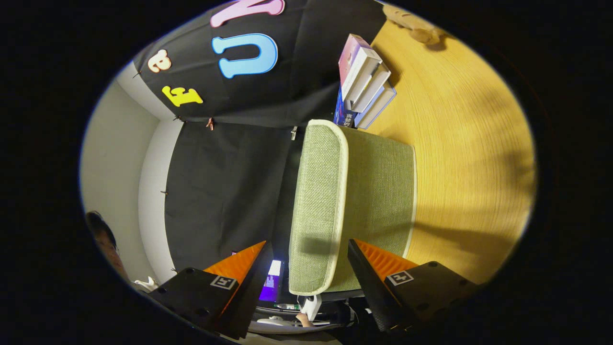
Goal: Open the storage box then place both shoes into the box .Put the left shoe in first, then the right shoe, with the right side of both shoes facing outward in a uniform manner.
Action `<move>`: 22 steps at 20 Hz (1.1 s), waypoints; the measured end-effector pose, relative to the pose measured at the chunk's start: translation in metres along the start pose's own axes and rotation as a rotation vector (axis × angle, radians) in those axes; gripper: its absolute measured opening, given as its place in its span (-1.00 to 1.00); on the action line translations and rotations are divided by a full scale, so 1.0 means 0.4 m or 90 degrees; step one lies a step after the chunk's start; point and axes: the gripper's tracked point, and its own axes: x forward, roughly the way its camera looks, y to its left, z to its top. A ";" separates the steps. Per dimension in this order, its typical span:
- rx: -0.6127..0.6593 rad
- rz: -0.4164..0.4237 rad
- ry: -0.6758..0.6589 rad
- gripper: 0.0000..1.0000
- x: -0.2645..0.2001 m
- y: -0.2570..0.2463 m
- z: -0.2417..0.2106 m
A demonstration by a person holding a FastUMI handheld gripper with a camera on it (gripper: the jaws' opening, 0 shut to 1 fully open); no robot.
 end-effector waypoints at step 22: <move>0.047 0.086 -0.017 -0.70 0.026 -0.007 0.029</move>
